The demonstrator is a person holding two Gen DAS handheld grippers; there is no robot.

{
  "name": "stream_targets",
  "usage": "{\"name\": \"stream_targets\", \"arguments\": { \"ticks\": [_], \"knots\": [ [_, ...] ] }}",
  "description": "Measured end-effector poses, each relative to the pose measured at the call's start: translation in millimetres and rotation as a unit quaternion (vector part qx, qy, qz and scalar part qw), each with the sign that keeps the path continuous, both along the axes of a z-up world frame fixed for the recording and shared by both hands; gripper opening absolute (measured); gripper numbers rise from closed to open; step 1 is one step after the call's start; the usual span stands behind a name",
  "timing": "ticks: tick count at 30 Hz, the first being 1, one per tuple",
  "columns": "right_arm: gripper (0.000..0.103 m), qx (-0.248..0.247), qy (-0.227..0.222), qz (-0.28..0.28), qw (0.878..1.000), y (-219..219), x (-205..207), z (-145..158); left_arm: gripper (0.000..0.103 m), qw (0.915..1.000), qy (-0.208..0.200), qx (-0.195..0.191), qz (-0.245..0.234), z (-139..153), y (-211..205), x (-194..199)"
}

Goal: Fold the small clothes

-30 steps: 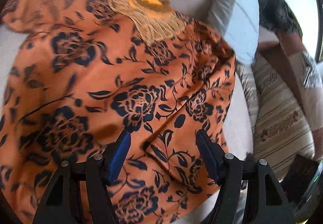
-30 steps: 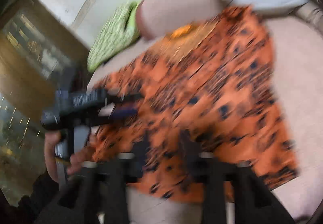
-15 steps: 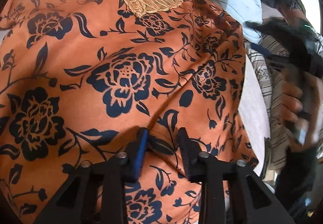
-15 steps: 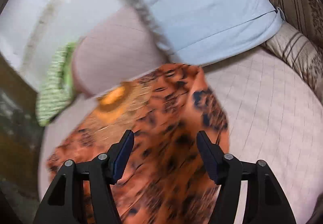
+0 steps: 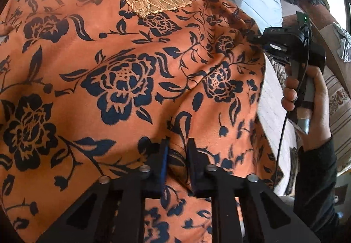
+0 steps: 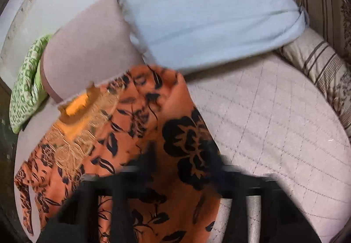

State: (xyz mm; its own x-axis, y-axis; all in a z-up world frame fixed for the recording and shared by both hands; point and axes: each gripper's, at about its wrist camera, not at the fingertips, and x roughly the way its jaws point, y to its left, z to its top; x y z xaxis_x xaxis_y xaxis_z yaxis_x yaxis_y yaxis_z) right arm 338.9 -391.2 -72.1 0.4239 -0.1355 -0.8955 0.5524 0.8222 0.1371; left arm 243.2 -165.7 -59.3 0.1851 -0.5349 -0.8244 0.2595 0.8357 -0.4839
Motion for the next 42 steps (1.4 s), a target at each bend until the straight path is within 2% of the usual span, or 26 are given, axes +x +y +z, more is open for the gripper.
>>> {"name": "stream_targets", "arguments": {
  "ticks": [4, 9, 12, 13, 15, 16, 18, 19, 20, 21, 22, 24, 25, 27, 29, 30, 31, 33, 36, 38, 39, 41, 42],
  "knots": [
    [0.010, 0.015, -0.037, 0.008, 0.999, -2.1, -4.6, 20.3, 0.010, 0.9986, -0.050, 0.004, -0.017, 35.3, 0.4, -20.6],
    [0.008, 0.056, -0.098, 0.048, 0.992, 11.9, -0.5, 44.4, 0.010, 0.9959, -0.079, -0.034, 0.027, 79.3, 40.5, -36.7],
    [0.008, 0.100, -0.135, 0.079, 0.983, 29.1, 11.8, 44.6, 0.010, 0.9941, -0.077, -0.050, 0.057, 82.4, 71.0, -49.3],
    [0.009, 0.112, -0.139, 0.089, 0.980, 36.9, 17.0, 40.1, 0.010, 0.9938, -0.076, -0.044, 0.068, 77.9, 80.6, -53.6],
    [0.017, 0.147, -0.136, 0.115, 0.973, 58.3, 29.6, 22.0, 0.012, 0.9941, -0.068, -0.014, 0.083, 58.9, 94.6, -58.4],
    [0.022, 0.159, -0.121, 0.132, 0.971, 68.0, 35.2, 12.5, 0.012, 0.9951, -0.054, -0.001, 0.082, 47.5, 95.6, -57.2],
    [0.023, 0.171, -0.088, 0.143, 0.971, 76.9, 39.0, 3.2, 0.014, 0.9964, -0.005, 0.024, 0.081, 24.1, 94.4, -50.6],
    [0.023, 0.179, -0.096, 0.143, 0.969, 73.9, 35.7, 7.4, 0.014, 0.9964, -0.002, 0.026, 0.080, 22.2, 94.7, -49.7],
    [0.024, 0.178, -0.110, 0.140, 0.968, 68.2, 31.1, 16.3, 0.016, 0.9960, -0.013, 0.027, 0.085, 25.8, 95.1, -49.6],
    [0.033, 0.165, -0.118, 0.129, 0.971, 60.5, 25.5, 26.5, 0.024, 0.9947, -0.036, 0.030, 0.092, 34.9, 96.4, -50.0],
    [0.049, 0.148, -0.120, 0.112, 0.975, 51.6, 19.0, 34.4, 0.028, 0.9934, -0.056, 0.027, 0.097, 43.2, 98.3, -51.3],
    [0.054, 0.127, -0.113, 0.062, 0.984, 30.5, 2.8, 42.1, 0.040, 0.9900, -0.090, 0.015, 0.108, 61.8, 100.6, -54.1],
    [0.053, 0.129, -0.106, 0.040, 0.985, 22.0, -5.5, 40.6, 0.040, 0.9892, -0.096, 0.014, 0.110, 67.5, 102.0, -59.1],
    [0.052, 0.158, -0.096, 0.004, 0.983, 9.1, -26.2, 28.8, 0.040, 0.9859, -0.121, 0.010, 0.115, 84.9, 102.1, -59.3],
    [0.046, 0.197, -0.085, -0.008, 0.977, 9.6, -31.7, 14.5, 0.043, 0.9838, -0.139, 0.012, 0.113, 100.0, 104.2, -53.4],
    [0.040, 0.223, -0.083, -0.002, 0.971, 12.7, -28.0, 6.4, 0.048, 0.9855, -0.136, 0.015, 0.100, 102.0, 96.8, -43.6],
    [0.038, 0.237, -0.083, 0.002, 0.968, 14.5, -24.2, 1.4, 0.049, 0.9874, -0.134, 0.017, 0.082, 101.8, 88.9, -31.3],
    [0.038, 0.253, -0.082, 0.019, 0.964, 20.8, -11.5, -10.3, 0.049, 0.9908, -0.124, 0.023, 0.048, 89.4, 59.9, -1.9],
    [0.041, 0.242, -0.077, 0.035, 0.967, 27.4, 1.0, -27.4, 0.047, 0.9969, -0.069, 0.034, 0.017, 51.6, 18.9, 51.6],
    [0.029, 0.239, -0.072, 0.040, 0.967, 24.0, 8.6, -35.2, 0.046, 0.9985, -0.042, 0.035, 0.012, 31.0, -0.3, 79.6],
    [0.007, 0.234, -0.059, 0.037, 0.970, 20.9, 8.0, -36.4, 0.046, 0.9991, -0.030, 0.027, 0.009, 23.0, -10.1, 91.8],
    [0.007, 0.221, -0.033, 0.021, 0.975, 13.9, 1.7, -33.5, 0.047, 0.9998, -0.017, 0.013, 0.002, 13.0, -26.4, 110.4],
    [0.007, 0.211, -0.026, 0.020, 0.977, 10.4, -2.3, -29.6, 0.048, 0.9995, -0.011, 0.026, -0.012, 6.0, -38.1, 119.3]
  ]
}}
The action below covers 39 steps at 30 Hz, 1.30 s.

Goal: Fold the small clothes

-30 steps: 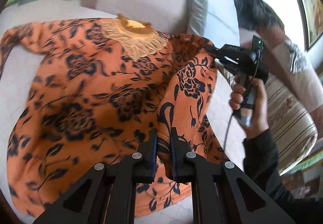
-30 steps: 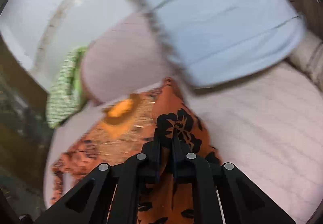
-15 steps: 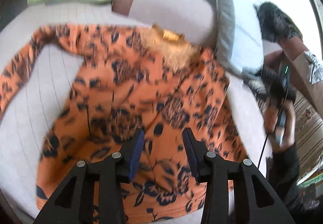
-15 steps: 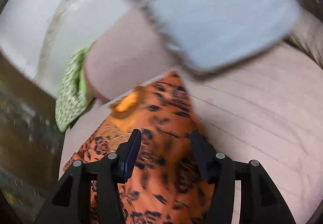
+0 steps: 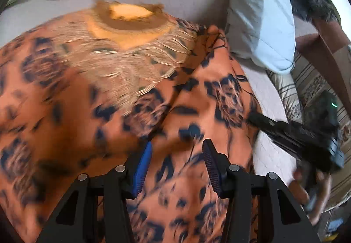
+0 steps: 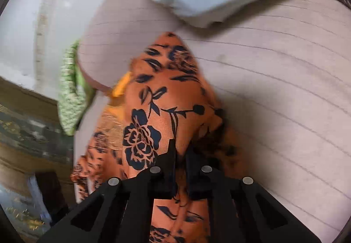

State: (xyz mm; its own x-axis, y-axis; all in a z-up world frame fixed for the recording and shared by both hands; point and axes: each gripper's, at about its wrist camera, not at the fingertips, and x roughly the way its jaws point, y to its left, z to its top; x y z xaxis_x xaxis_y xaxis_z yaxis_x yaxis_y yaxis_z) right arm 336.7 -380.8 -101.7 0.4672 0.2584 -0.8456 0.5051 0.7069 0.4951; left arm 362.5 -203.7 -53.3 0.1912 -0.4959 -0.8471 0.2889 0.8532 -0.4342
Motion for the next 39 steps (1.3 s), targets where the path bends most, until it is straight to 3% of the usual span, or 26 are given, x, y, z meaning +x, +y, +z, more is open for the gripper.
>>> {"name": "stream_targets", "arguments": {
  "ticks": [2, 4, 5, 6, 7, 9, 11, 13, 16, 17, 19, 20, 21, 22, 23, 27, 31, 34, 36, 39],
  "knots": [
    [0.007, -0.018, 0.007, 0.001, 1.000, -6.0, -3.2, 4.8, 0.047, 0.9999, 0.010, 0.012, -0.004, -12.0, -12.8, 5.7],
    [0.009, 0.004, 0.001, 0.008, 1.000, -6.7, 1.2, -0.2, 0.048, 0.9996, 0.006, 0.023, -0.016, -20.7, -25.5, 5.4],
    [0.010, 0.010, 0.003, 0.013, 1.000, -5.6, 4.4, -4.0, 0.044, 0.9989, -0.007, 0.041, -0.020, -20.1, -30.2, 2.7],
    [0.011, 0.012, 0.005, 0.022, 1.000, -2.5, 8.9, -9.1, 0.021, 0.9978, -0.019, 0.060, -0.020, -18.4, -33.6, 1.2],
    [0.011, 0.011, 0.010, 0.028, 1.000, 0.2, 12.2, -12.8, 0.007, 0.9969, -0.017, 0.074, -0.020, -16.9, -33.6, -1.4],
    [0.010, 0.018, 0.019, 0.032, 0.999, 2.6, 15.0, -17.0, 0.007, 0.9985, -0.015, 0.052, -0.009, 0.3, -22.2, -7.9],
    [0.007, 0.029, -0.001, 0.035, 0.999, 1.3, 12.2, -8.0, 0.005, 0.9972, -0.057, 0.048, -0.008, 31.1, -12.3, -21.2],
    [0.008, -0.005, 0.011, 0.035, 0.999, 1.0, 12.7, -5.9, 0.009, 0.9969, -0.065, 0.043, 0.015, 34.6, -2.3, -25.5],
    [0.008, -0.003, 0.050, 0.028, 0.998, 0.1, 14.2, -25.7, 0.018, 0.9947, -0.013, 0.101, 0.017, 6.0, 3.7, -18.7],
    [0.009, 0.003, 0.042, 0.032, 0.999, 1.3, 13.3, -22.3, 0.017, 0.9953, 0.005, 0.093, 0.027, 6.2, 16.7, -23.2],
    [0.016, -0.015, 0.018, 0.034, 0.999, 3.0, 10.7, -3.7, 0.017, 0.9983, -0.026, 0.039, 0.036, 30.2, 40.5, -41.9],
    [0.021, -0.035, 0.009, 0.032, 0.999, 3.2, 8.2, 6.6, 0.023, 0.9977, -0.046, 0.031, 0.041, 41.2, 53.6, -54.6],
    [0.034, -0.050, 0.000, 0.029, 0.998, 4.0, 5.1, 16.8, 0.036, 0.9965, -0.057, 0.033, 0.052, 49.7, 73.0, -70.9],
    [0.043, -0.049, -0.011, 0.027, 0.998, 5.7, 2.3, 24.5, 0.042, 0.9957, -0.057, 0.034, 0.064, 55.6, 88.3, -84.0],
    [0.043, -0.042, -0.022, 0.028, 0.999, 8.0, -0.5, 29.8, 0.048, 0.9943, -0.060, 0.035, 0.080, 59.8, 104.2, -99.1],
    [0.043, 0.003, -0.058, 0.046, 0.997, 42.4, -17.3, 50.5, 0.048, 0.9927, -0.037, 0.024, 0.112, 70.5, 139.5, -172.6],
    [0.043, 0.036, -0.051, 0.039, 0.997, 87.6, -56.0, 43.9, 0.047, 0.9938, -0.019, 0.023, 0.107, 58.8, 145.9, -214.0],
    [0.042, 0.081, -0.032, 0.041, 0.995, 123.7, -88.4, 22.5, 0.041, 0.9923, -0.004, 0.021, 0.122, 41.2, 150.0, -214.7],
    [0.039, 0.112, -0.012, 0.060, 0.992, 146.1, -98.1, 5.1, 0.031, 0.9907, 0.000, 0.019, 0.135, 34.5, 156.9, -207.9],
    [0.036, 0.143, 0.012, 0.104, 0.984, 177.1, -93.6, -11.7, 0.031, 0.9884, 0.009, -0.006, 0.151, 35.4, 169.1, -206.1]
  ]
}}
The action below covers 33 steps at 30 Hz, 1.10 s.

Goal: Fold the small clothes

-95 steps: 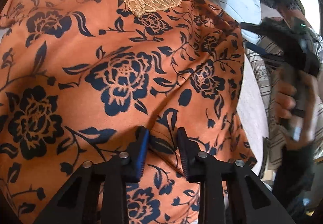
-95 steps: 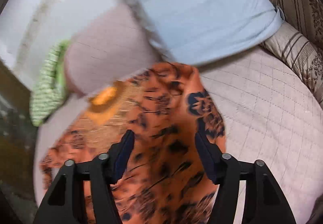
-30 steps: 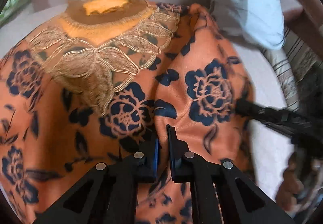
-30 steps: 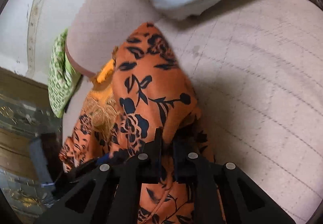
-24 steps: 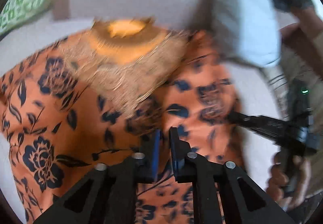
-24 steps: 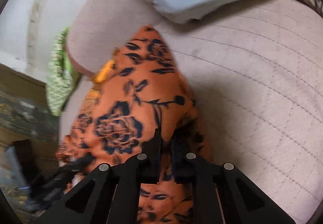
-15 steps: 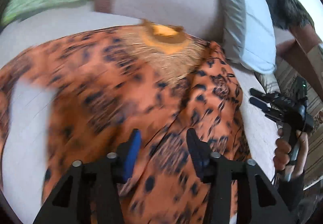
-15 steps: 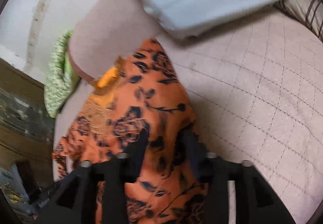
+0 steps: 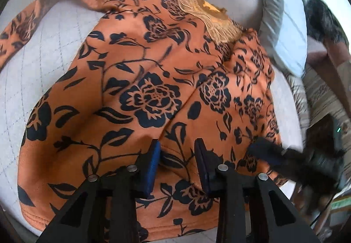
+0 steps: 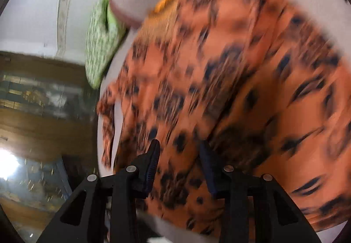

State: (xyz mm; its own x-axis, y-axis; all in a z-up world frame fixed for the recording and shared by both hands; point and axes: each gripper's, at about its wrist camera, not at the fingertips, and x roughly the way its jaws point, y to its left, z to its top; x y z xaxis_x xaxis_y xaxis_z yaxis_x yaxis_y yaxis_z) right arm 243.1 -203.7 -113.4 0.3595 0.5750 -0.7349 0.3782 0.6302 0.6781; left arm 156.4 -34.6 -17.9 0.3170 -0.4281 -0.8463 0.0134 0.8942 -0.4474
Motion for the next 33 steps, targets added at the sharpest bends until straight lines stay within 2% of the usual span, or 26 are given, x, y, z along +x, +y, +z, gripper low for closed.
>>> {"name": "stream_targets", "arguments": {
  "ticks": [2, 4, 8, 9, 10, 13, 16, 23, 25, 28, 30, 31, 33],
  "knots": [
    [0.035, -0.019, 0.004, 0.018, 1.000, 13.4, 3.7, -4.2, 0.031, 0.9999, 0.007, -0.009, 0.004, -4.6, 4.3, 1.2],
    [0.031, -0.034, 0.024, 0.022, 0.999, 19.1, 4.5, -10.7, 0.031, 0.9998, 0.012, -0.011, 0.007, -10.9, 5.2, 0.5],
    [0.022, -0.027, 0.042, 0.013, 0.999, 15.2, 0.9, -14.1, 0.033, 0.9997, 0.012, -0.019, 0.014, -22.7, 6.4, 4.4],
    [0.022, -0.022, 0.050, 0.007, 0.999, 12.8, -0.6, -13.5, 0.033, 0.9995, 0.014, -0.025, 0.017, -22.8, 9.0, 4.7],
    [0.027, -0.008, 0.052, -0.001, 0.999, 9.0, -3.1, -13.0, 0.033, 0.9992, 0.015, -0.033, 0.020, -21.5, 11.3, 4.5],
    [0.029, 0.021, 0.048, -0.012, 0.999, -1.5, -13.6, -8.8, 0.036, 0.9979, 0.015, -0.059, 0.021, -20.7, 18.7, 3.7],
    [0.030, 0.038, 0.054, -0.010, 0.998, 2.8, -14.0, -12.0, 0.037, 0.9976, 0.020, -0.062, 0.023, -27.9, 20.4, 4.9],
    [0.031, 0.041, 0.080, 0.000, 0.996, 14.9, -16.3, -26.5, 0.036, 0.9961, 0.022, -0.076, 0.039, -29.6, 25.3, 6.0],
    [0.035, 0.044, 0.079, 0.006, 0.996, 17.9, -15.8, -26.4, 0.035, 0.9949, 0.030, -0.085, 0.044, -34.7, 27.9, 6.5],
    [0.034, 0.044, 0.075, 0.016, 0.996, 26.3, -12.1, -31.0, 0.029, 0.9950, 0.029, -0.084, 0.045, -35.9, 28.4, 7.3],
    [0.025, 0.023, 0.072, 0.026, 0.997, 31.0, -8.3, -31.0, 0.022, 0.9955, 0.028, -0.078, 0.046, -35.7, 28.0, 8.0],
    [0.013, 0.012, 0.071, 0.028, 0.997, 31.9, -7.6, -29.4, 0.015, 0.9955, 0.027, -0.077, 0.047, -34.6, 28.2, 7.5],
    [0.007, 0.003, 0.073, 0.025, 0.997, 28.9, -10.4, -26.7, 0.010, 0.9959, 0.020, -0.077, 0.042, -26.0, 27.8, 3.5]
  ]
}}
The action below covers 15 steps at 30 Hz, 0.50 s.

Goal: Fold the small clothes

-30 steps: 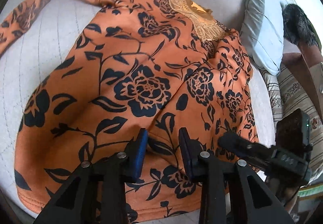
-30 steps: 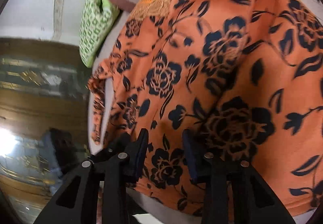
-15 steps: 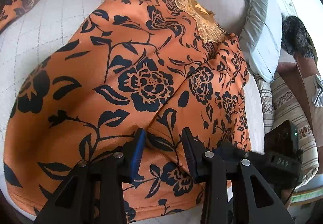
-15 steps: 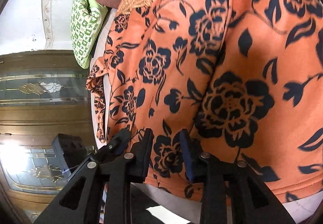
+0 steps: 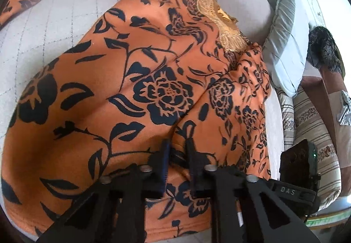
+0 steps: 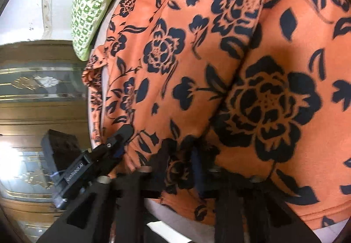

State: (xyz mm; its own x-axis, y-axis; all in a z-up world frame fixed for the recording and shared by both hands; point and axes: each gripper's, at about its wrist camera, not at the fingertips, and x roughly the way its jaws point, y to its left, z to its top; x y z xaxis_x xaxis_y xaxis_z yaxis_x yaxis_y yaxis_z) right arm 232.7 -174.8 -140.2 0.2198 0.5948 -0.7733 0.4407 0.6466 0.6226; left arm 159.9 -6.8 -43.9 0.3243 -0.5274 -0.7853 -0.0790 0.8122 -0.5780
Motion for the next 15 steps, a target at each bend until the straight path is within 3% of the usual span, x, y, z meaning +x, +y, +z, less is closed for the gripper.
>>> {"name": "stream_targets", "arguments": {
  "ticks": [2, 4, 7, 9, 11, 14, 15],
  "knots": [
    [0.005, 0.008, 0.000, 0.000, 1.000, -0.8, -2.2, 5.8, 0.010, 0.9997, -0.022, 0.011, -0.010, 16.5, -1.3, -6.2],
    [0.005, 0.011, -0.018, 0.012, 1.000, 1.3, -2.6, 19.0, 0.010, 0.9978, -0.042, 0.050, -0.016, 29.7, -4.3, -12.9],
    [0.006, -0.020, -0.018, 0.052, 0.998, 16.9, 2.1, 18.6, 0.013, 0.9948, -0.031, 0.094, -0.025, 16.3, -11.0, -14.6],
    [0.009, -0.026, 0.006, 0.057, 0.998, 20.6, 0.4, 4.1, 0.015, 0.9960, -0.015, 0.086, -0.017, 7.5, -11.5, -14.2],
    [0.010, -0.028, -0.003, 0.052, 0.998, 17.6, 0.1, 9.0, 0.020, 0.9968, -0.027, 0.074, -0.011, 15.3, -10.6, -15.2],
    [0.019, -0.057, -0.061, 0.038, 0.996, 9.2, 2.7, 39.9, 0.029, 0.9960, -0.064, 0.063, 0.007, 36.8, 0.6, -18.0],
    [0.031, -0.073, -0.084, 0.037, 0.993, 7.3, 2.6, 51.5, 0.032, 0.9959, -0.072, 0.052, 0.016, 43.7, 8.4, -19.9]
  ]
}}
